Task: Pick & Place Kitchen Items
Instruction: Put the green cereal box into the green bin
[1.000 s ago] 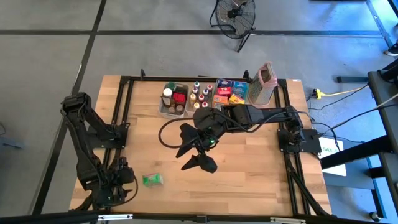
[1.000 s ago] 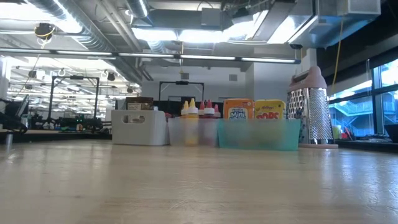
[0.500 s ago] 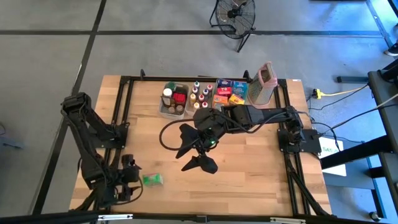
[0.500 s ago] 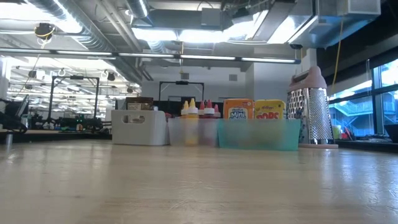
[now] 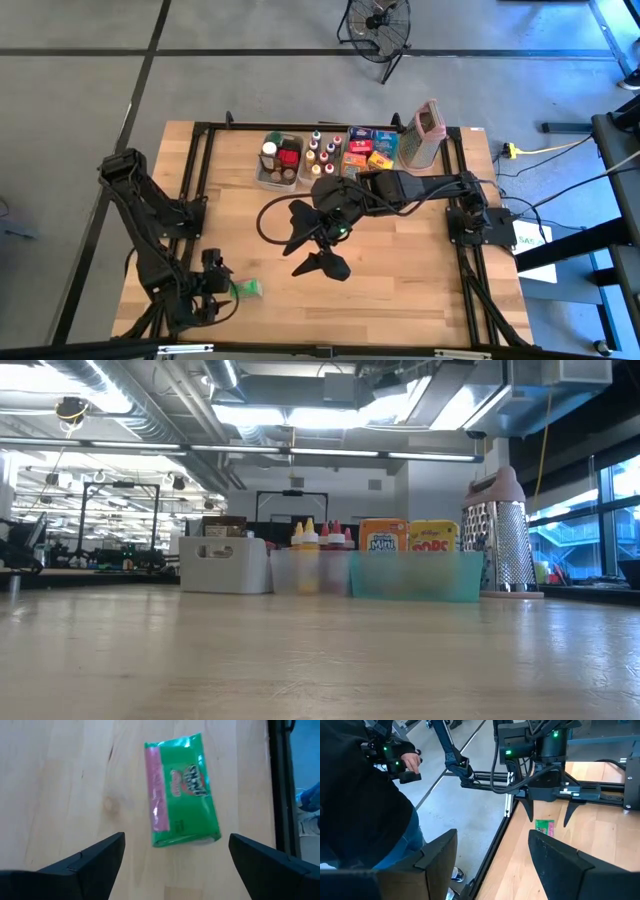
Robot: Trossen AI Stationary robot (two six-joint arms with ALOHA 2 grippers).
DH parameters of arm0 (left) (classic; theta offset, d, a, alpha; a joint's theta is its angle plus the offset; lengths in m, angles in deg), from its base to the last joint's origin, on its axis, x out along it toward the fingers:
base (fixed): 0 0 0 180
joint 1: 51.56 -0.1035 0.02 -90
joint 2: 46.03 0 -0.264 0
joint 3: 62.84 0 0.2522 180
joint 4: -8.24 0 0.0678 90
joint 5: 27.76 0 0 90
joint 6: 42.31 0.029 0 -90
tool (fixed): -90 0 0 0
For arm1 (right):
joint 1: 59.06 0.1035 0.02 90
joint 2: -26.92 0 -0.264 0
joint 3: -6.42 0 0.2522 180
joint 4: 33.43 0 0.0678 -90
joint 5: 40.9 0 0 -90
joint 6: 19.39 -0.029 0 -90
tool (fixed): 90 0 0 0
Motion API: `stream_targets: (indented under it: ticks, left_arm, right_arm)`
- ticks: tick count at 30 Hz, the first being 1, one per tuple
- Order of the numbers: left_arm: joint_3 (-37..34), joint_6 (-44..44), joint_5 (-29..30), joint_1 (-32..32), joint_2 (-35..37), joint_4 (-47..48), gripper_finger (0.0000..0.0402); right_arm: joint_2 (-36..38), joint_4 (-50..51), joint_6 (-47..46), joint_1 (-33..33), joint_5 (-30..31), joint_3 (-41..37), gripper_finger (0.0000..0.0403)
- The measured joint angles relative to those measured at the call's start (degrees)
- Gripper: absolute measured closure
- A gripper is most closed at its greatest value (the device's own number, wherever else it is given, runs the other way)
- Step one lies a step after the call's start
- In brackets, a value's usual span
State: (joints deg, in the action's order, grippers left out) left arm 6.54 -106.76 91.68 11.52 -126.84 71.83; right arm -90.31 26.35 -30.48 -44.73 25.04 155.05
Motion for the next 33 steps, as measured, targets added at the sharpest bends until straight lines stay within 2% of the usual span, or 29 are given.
stream_targets:
  ticks: [8,15,25,33]
  left_arm:
    - [-4.5,3.4,1.7,-1.6,0.0,-9.8,0.005]
    - [-4.8,7.5,3.8,-2.1,0.3,-10.3,0.005]
    - [-4.8,8.5,4.9,-2.6,0.3,-10.0,0.0051]
    - [-4.8,8.7,5.5,-2.6,0.3,-10.0,0.0081]
  right_arm:
    - [0.0,0.0,1.5,0.0,2.4,0.0,0.0156]
    - [0.0,0.0,1.5,0.0,2.5,0.0,0.0156]
    - [0.0,0.0,2.5,0.0,2.6,0.0,0.0155]
    - [0.0,0.0,3.0,0.0,2.6,0.0,0.0155]
